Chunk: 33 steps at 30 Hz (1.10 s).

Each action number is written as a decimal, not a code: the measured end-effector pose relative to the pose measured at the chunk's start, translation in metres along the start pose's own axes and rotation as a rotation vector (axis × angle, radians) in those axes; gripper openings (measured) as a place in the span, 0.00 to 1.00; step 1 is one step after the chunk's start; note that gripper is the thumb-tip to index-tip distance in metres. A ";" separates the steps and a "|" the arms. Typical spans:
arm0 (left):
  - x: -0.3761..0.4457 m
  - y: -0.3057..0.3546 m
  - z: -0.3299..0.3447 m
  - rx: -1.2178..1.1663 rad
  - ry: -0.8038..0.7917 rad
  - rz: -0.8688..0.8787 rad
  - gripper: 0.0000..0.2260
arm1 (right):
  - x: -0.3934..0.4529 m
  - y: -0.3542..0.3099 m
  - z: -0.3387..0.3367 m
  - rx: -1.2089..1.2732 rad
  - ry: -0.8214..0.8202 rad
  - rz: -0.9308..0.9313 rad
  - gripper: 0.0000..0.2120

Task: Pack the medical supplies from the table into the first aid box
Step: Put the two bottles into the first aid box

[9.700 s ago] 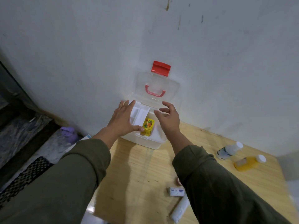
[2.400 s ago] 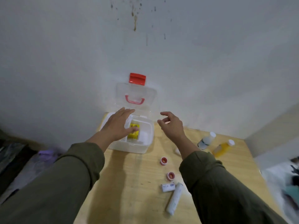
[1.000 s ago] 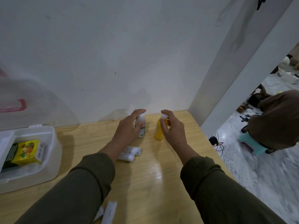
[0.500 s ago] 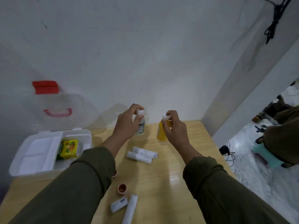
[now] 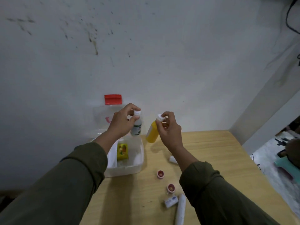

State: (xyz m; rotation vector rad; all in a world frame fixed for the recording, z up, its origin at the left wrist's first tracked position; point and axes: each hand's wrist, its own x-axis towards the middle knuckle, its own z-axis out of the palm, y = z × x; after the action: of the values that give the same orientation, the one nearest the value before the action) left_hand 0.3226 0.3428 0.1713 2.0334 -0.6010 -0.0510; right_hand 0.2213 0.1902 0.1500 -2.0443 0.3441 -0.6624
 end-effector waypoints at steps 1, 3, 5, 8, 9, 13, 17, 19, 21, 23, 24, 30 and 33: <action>-0.001 -0.005 -0.007 -0.001 -0.012 -0.008 0.08 | -0.002 -0.004 0.009 0.016 0.001 0.003 0.10; -0.004 -0.017 -0.017 -0.011 -0.042 -0.025 0.09 | -0.007 -0.010 0.025 0.039 -0.006 0.003 0.10; -0.008 -0.027 -0.023 -0.042 -0.082 -0.038 0.09 | -0.011 -0.013 0.038 0.062 -0.022 0.013 0.09; -0.011 -0.043 -0.024 0.008 -0.130 -0.012 0.09 | -0.018 -0.012 0.050 0.045 -0.059 0.008 0.09; -0.012 -0.047 -0.024 0.029 -0.147 -0.007 0.09 | -0.020 -0.010 0.054 0.030 -0.071 -0.003 0.09; -0.012 -0.057 -0.019 -0.002 -0.171 -0.012 0.08 | -0.025 0.000 0.063 -0.003 -0.096 -0.038 0.09; -0.013 -0.070 -0.012 -0.024 -0.178 -0.011 0.09 | -0.027 0.011 0.067 -0.044 -0.145 -0.061 0.10; -0.015 -0.076 -0.008 -0.028 -0.205 -0.027 0.09 | -0.028 0.016 0.068 -0.073 -0.159 -0.060 0.10; -0.015 -0.081 -0.005 -0.050 -0.207 -0.037 0.09 | -0.027 0.019 0.070 -0.126 -0.164 -0.086 0.10; -0.014 -0.082 -0.004 -0.066 -0.202 -0.035 0.09 | -0.027 0.020 0.072 -0.161 -0.174 -0.114 0.10; -0.013 -0.082 -0.004 -0.067 -0.207 -0.032 0.09 | -0.027 0.021 0.073 -0.168 -0.185 -0.117 0.11; -0.010 -0.084 -0.004 -0.096 -0.235 -0.037 0.09 | -0.033 0.029 0.076 -0.227 -0.220 -0.110 0.11; -0.010 -0.086 -0.002 -0.101 -0.269 -0.045 0.09 | -0.035 0.030 0.076 -0.253 -0.215 -0.132 0.11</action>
State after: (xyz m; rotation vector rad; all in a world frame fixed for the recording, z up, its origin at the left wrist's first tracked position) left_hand 0.3485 0.3833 0.0989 1.9556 -0.7048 -0.3789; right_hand 0.2374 0.2445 0.0813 -2.3712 0.1752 -0.4898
